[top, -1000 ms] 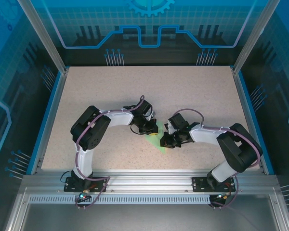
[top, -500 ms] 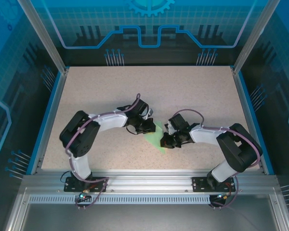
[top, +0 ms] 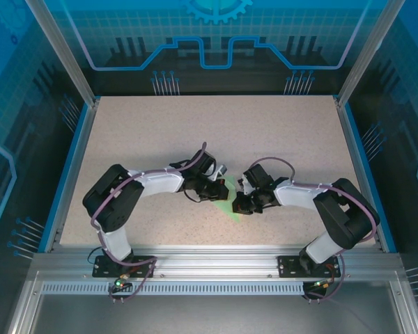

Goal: Fold a paper plane with a square sheet of paper (fold left side to right side)
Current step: Fourth fold the wing at the center of the table.

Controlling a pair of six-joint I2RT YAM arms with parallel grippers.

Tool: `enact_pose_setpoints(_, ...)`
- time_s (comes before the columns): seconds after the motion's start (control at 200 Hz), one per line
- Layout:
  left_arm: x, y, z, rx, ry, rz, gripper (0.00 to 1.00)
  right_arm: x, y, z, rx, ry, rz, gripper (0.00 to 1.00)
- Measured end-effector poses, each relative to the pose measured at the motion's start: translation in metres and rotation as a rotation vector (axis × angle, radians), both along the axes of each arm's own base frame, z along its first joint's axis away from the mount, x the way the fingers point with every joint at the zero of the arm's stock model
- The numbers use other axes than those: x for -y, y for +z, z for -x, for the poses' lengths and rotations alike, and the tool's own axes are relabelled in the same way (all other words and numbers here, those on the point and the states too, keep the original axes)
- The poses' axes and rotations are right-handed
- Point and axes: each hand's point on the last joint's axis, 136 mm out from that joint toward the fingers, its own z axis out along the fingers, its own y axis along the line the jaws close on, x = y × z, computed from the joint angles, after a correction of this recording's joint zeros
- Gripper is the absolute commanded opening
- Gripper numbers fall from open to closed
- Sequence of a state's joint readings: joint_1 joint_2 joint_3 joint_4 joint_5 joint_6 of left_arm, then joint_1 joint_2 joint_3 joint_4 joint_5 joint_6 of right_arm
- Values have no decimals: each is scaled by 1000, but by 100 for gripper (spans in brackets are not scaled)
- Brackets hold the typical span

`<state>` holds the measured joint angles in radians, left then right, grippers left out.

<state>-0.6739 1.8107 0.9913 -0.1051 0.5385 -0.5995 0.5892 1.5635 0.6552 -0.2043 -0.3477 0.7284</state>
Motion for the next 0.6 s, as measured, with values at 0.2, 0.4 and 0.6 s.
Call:
enact_pose_setpoints(0.2, 4, -20, 4, -33, -15, -15, 2, 0, 0, 0, -2, 1, 2, 0)
enact_pose_setpoints(0.4, 6, -29, 4, -49, -17, -28, 1, 0, 0, 0, -3, 4, 4, 0)
enact_pose_setpoints(0.6, 7, -29, 1, -41, -14, -27, 1, 0, 0, 0, -5, 8, 7, 0)
